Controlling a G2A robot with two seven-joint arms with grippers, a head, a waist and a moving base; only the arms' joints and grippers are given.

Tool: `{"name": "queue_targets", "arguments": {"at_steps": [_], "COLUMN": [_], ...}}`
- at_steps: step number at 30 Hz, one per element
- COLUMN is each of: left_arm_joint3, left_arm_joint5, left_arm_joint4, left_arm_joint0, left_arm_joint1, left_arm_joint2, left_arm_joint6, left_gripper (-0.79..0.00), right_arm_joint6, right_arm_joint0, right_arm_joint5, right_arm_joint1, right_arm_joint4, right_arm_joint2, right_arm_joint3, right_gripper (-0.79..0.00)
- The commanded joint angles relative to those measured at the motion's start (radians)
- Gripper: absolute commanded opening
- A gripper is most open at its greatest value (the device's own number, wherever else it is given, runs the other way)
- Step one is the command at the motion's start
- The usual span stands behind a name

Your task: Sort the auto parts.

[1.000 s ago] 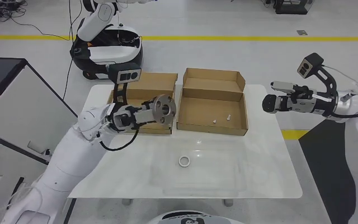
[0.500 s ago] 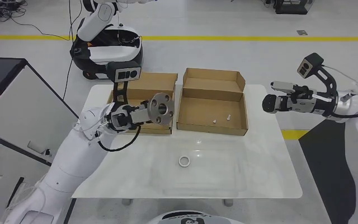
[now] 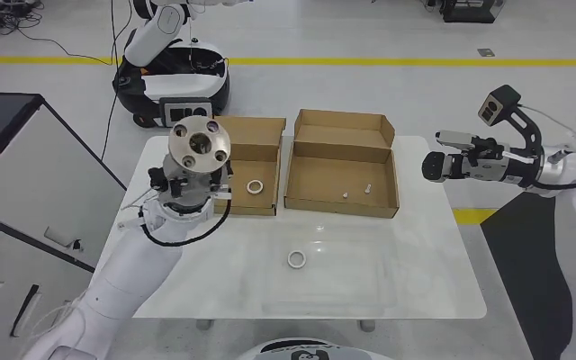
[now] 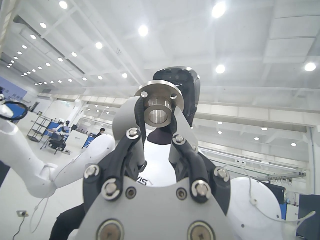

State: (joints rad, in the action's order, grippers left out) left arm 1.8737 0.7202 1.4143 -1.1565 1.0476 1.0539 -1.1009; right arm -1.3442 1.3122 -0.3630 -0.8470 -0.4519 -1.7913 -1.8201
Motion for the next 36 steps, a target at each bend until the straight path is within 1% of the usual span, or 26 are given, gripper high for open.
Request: {"name": "queue_targets", "arguments": {"at_steps": [1,7,11,18,26,29,31,36], "left_arm_joint3": [0.002,0.002,-0.014,-0.052,-0.061,-0.045,-0.034,-0.009], "left_arm_joint5": [-0.014,-0.066,-0.086,-0.11,-0.129,-0.133,-0.133,-0.124], "left_arm_joint4": [0.044,0.133,0.114,-0.022,-0.24,-0.229,-0.188,-0.073], "left_arm_joint0": [-0.005,-0.02,-0.029,-0.039,-0.04,-0.05,-0.058,-0.069], "left_arm_joint1": [0.007,0.034,0.049,0.061,0.066,0.071,0.076,0.089], "left_arm_joint2": [0.005,0.032,0.054,0.084,0.101,0.102,0.102,0.106], "left_arm_joint6": [-0.013,-0.065,-0.085,-0.109,-0.08,-0.067,-0.065,-0.109], "left_gripper": [-0.785,-0.785,-0.785,-0.785,-0.785,-0.785,-0.785,-0.785], "right_arm_joint6": [0.0,0.0,0.0,0.0,0.0,0.0,0.0,0.0], "right_arm_joint0": [0.0,0.0,0.0,0.0,0.0,0.0,0.0,0.0], "right_arm_joint5": [0.0,0.0,0.0,0.0,0.0,0.0,0.0,0.0], "right_arm_joint1": [0.0,0.0,0.0,0.0,0.0,0.0,0.0,0.0], "right_arm_joint4": [0.0,0.0,0.0,0.0,0.0,0.0,0.0,0.0], "right_arm_joint2": [0.0,0.0,0.0,0.0,0.0,0.0,0.0,0.0], "right_arm_joint3": [0.0,0.0,0.0,0.0,0.0,0.0,0.0,0.0], "right_gripper": [0.0,0.0,0.0,0.0,0.0,0.0,0.0,0.0]}}
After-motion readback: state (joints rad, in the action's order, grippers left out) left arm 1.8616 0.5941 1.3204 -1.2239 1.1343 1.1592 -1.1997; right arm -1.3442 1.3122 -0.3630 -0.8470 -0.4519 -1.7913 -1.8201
